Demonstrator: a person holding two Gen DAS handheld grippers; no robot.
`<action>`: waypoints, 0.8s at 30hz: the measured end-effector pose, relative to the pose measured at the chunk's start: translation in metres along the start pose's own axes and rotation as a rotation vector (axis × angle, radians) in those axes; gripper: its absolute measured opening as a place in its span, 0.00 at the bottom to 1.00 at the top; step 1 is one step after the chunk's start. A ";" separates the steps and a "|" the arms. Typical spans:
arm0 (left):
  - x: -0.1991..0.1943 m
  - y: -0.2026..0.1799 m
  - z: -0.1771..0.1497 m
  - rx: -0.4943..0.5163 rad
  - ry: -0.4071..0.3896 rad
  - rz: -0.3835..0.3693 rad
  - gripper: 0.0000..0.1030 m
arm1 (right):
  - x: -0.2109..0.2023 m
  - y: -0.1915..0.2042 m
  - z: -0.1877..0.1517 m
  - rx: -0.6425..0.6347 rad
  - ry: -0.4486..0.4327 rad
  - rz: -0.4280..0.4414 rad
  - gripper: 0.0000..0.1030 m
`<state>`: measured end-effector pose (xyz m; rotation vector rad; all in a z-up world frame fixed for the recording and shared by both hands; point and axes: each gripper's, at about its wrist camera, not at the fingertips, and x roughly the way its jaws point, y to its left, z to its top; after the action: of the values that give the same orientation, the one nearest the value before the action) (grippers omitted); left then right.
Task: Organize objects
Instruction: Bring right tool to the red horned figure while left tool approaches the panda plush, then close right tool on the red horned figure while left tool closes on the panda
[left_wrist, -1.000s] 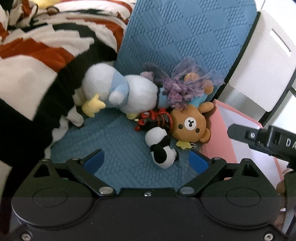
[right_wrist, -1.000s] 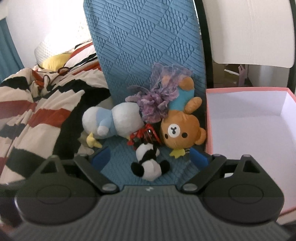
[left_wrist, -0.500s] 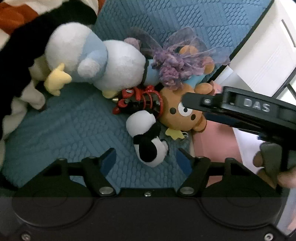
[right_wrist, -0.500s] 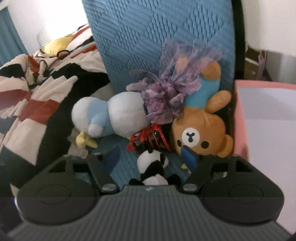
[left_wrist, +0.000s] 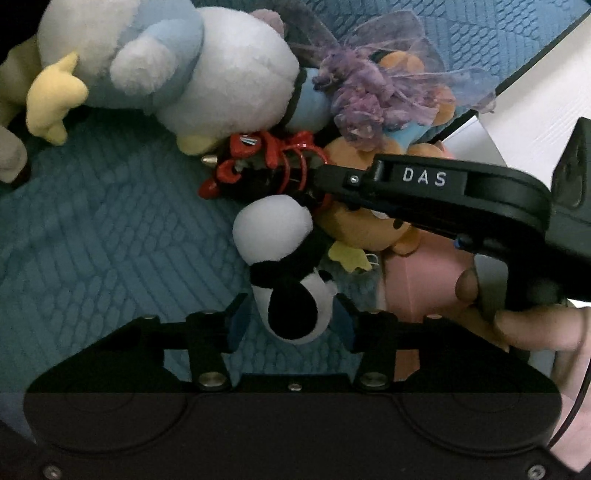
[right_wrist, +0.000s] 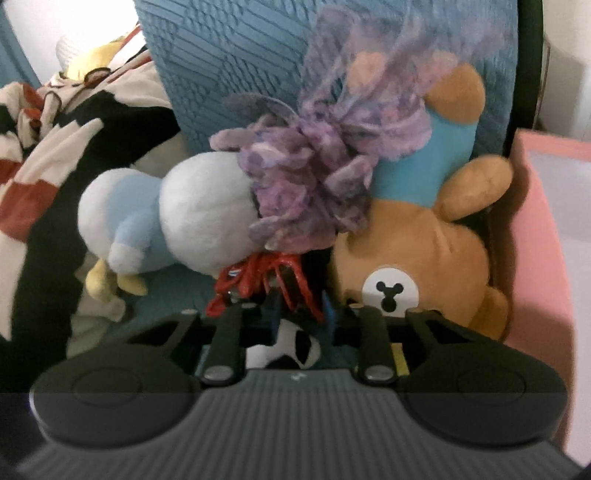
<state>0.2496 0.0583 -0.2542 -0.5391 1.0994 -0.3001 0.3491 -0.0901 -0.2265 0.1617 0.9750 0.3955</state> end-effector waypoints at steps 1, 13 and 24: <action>0.002 0.000 0.001 -0.002 0.004 0.002 0.41 | 0.003 -0.001 0.001 0.001 0.002 -0.010 0.24; -0.018 -0.005 0.007 0.007 -0.030 0.065 0.24 | -0.002 0.009 -0.003 -0.013 -0.003 -0.022 0.10; -0.069 0.010 -0.011 -0.005 -0.053 0.126 0.22 | -0.035 0.020 -0.034 0.048 0.016 -0.051 0.09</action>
<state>0.2095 0.0976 -0.2107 -0.4771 1.0776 -0.1719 0.2982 -0.0875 -0.2123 0.1775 1.0027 0.3271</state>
